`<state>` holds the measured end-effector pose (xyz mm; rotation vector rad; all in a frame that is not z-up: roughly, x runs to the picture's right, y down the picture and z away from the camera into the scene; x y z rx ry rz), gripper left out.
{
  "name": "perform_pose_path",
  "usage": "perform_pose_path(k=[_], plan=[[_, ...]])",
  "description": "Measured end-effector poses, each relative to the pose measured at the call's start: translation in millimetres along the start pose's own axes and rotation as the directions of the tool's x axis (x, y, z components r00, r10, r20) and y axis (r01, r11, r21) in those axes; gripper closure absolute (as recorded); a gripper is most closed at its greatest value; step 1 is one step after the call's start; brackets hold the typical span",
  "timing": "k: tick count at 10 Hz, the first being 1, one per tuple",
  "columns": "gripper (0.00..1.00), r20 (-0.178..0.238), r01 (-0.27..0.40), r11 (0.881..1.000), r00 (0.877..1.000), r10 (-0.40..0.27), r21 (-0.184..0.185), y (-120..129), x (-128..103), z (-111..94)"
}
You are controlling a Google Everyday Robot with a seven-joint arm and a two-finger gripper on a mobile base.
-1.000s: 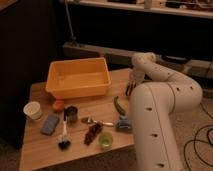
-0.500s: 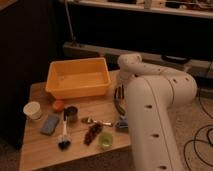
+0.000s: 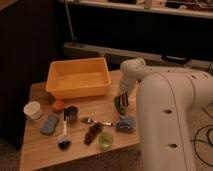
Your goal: Wipe table surface with eraser
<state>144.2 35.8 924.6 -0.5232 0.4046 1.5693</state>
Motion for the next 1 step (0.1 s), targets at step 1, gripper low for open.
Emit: perform_pose_path(k=[1], plan=[[1.00, 0.003, -0.020, 1.000, 1.000, 0.020, 0.000, -17.8, -1.3, -4.0]])
